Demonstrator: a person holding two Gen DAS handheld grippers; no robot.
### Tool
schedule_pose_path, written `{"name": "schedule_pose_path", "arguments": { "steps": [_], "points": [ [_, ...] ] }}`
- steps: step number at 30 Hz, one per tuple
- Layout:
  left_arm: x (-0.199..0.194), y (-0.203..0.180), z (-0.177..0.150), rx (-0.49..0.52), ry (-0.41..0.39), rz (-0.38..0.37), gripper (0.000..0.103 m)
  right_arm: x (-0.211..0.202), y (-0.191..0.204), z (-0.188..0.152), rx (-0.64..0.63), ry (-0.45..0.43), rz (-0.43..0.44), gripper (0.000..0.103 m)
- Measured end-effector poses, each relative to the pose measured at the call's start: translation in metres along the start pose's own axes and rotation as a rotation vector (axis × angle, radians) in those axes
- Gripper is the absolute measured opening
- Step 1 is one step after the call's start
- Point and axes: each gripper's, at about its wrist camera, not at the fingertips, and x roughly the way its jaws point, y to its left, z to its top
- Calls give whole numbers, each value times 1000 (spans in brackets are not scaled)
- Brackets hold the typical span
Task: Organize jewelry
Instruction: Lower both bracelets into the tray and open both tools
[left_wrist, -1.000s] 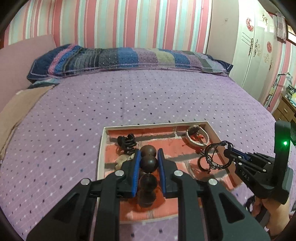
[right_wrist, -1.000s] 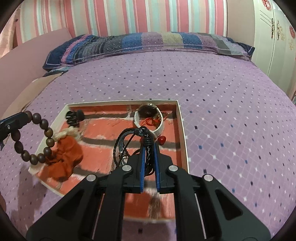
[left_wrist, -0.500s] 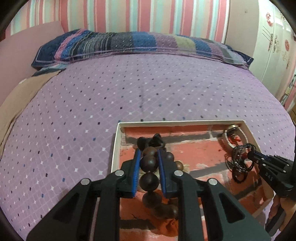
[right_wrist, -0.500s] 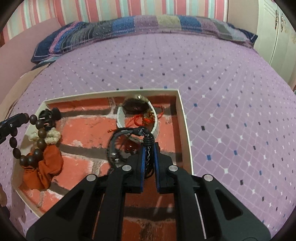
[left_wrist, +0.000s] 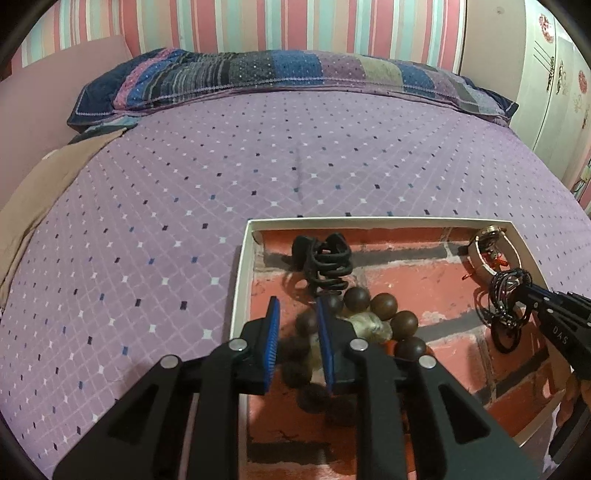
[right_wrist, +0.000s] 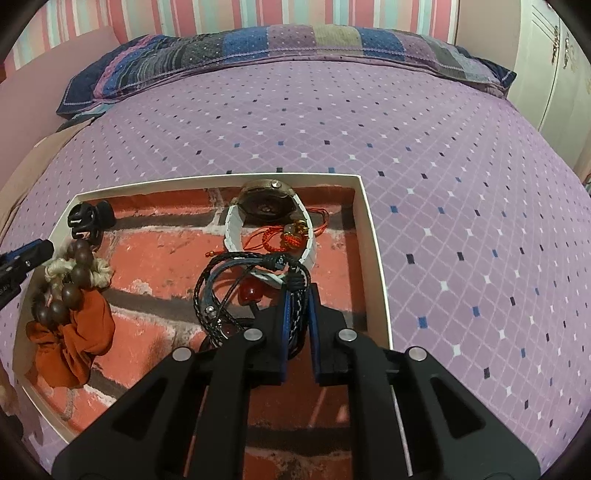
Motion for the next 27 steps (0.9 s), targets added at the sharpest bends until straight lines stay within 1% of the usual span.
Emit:
{"name": "schedule_pose_path", "arguments": {
  "steps": [2,4,6,9,10,11,12,13,14,15,17,18,20,21,22,23,25,27],
  "points": [
    [-1,2,-1,-4,5,-14,21,1,0,-1,0,5,7,18],
    [-3,3,-1,-7,5,-17,23,0,2,-3,-6,7,12,23],
    [-6,3,-2,-10,-3,-15,33,-1,4,-5,-15,4,16,28],
    [-16,3,-4,-8,-24,-12,37,-7,3,-7,-12,-5,22,36],
    [-21,2,-5,-7,-33,-16,38,-11,1,-7,-3,-12,31,39],
    [-26,1,-5,-6,-42,-17,42,-15,-2,-8,4,-22,42,43],
    [-32,0,-6,-4,-55,-19,50,-19,-2,-8,8,-30,49,45],
    [-40,-1,-7,-4,-72,-21,54,-24,-4,-8,11,-40,52,50],
    [-47,-2,-9,-4,-86,-23,61,-31,-5,-9,11,-55,52,56],
    [-54,-4,-10,-2,-96,-26,65,-37,-7,-10,9,-66,54,59],
    [-68,-8,-14,7,-111,-31,68,-50,-9,-12,2,-89,54,70],
    [-74,-11,-16,11,-116,-34,72,-56,-11,-14,0,-97,50,74],
    [-88,-16,-23,22,-127,-33,77,-70,-15,-20,3,-116,45,92],
    [-95,-19,-27,29,-138,-27,80,-76,-17,-22,5,-124,41,96],
    [-100,-21,-31,34,-147,-19,81,-83,-19,-26,6,-135,32,98],
    [-108,-24,-35,43,-161,-5,84,-91,-22,-31,3,-147,19,98],
    [-118,-27,-43,48,-171,10,85,-101,-26,-39,-7,-148,2,98],
    [-127,-27,-52,40,-169,-1,86,-112,-31,-48,-10,-153,-8,99]
  ]
}}
